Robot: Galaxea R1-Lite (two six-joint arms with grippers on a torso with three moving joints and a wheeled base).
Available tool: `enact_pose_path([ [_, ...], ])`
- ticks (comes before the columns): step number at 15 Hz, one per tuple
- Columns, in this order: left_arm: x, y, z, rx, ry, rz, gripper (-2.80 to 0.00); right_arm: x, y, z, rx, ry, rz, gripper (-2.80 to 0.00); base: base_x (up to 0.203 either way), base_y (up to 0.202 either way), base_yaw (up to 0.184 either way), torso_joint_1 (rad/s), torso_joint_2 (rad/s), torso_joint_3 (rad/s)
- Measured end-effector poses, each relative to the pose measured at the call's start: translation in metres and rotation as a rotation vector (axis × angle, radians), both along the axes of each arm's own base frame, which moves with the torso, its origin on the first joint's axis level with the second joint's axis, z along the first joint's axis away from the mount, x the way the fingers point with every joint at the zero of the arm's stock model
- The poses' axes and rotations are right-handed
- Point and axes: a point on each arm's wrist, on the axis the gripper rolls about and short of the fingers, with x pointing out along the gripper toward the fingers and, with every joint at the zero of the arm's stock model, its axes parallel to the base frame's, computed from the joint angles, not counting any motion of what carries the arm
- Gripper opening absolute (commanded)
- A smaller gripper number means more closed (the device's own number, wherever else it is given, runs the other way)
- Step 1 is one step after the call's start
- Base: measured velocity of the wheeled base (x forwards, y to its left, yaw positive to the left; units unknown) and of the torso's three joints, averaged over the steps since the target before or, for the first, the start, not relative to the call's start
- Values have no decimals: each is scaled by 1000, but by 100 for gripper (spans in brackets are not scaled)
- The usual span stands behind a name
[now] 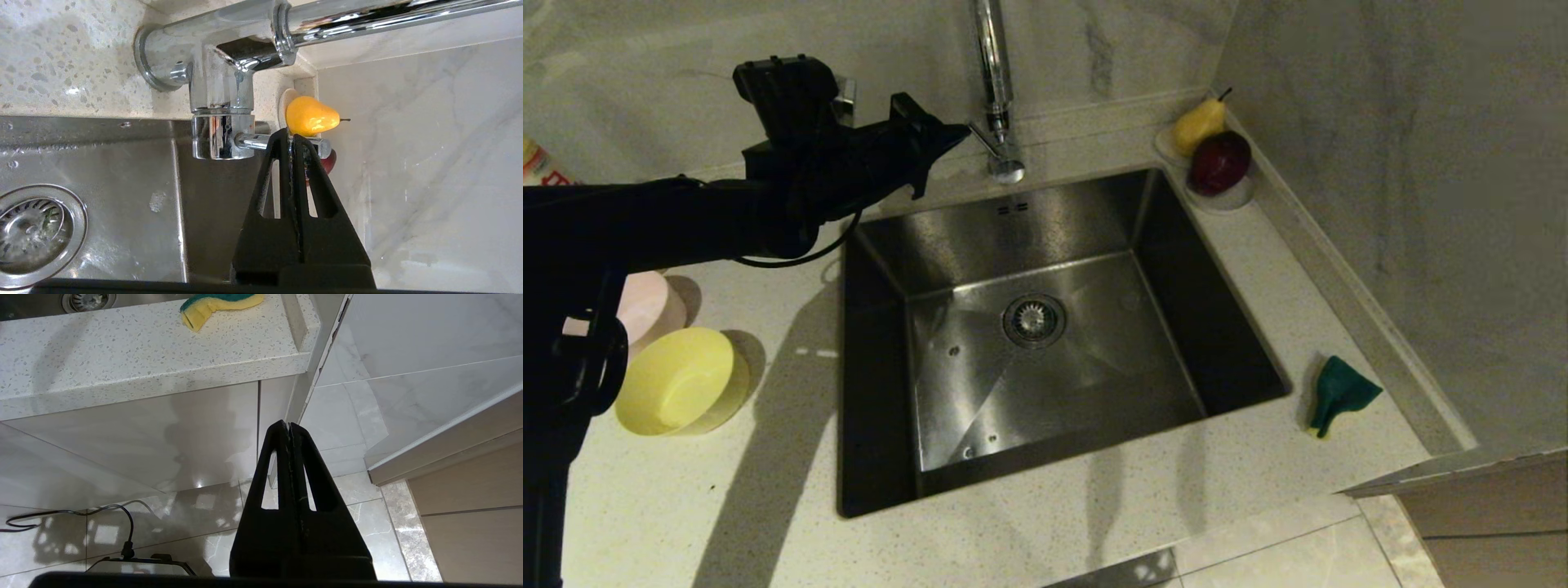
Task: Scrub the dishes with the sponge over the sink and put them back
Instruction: Turn off the faucet
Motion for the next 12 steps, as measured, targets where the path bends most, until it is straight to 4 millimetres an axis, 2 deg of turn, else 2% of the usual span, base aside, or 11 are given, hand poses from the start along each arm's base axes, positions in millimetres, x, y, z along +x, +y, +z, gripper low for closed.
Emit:
enact_pose_path([
  [5, -5, 8, -1, 1, 23, 29, -280, 0, 0, 0, 0, 0, 0, -280, 0, 0, 0, 0, 0, 0],
  [10, -33, 14, 16, -5, -11, 23, -280, 0, 0, 0, 0, 0, 0, -280, 0, 0, 0, 0, 0, 0],
  [12, -42, 4, 18, -2, -5, -5, -280, 0, 0, 0, 0, 0, 0, -280, 0, 0, 0, 0, 0, 0],
])
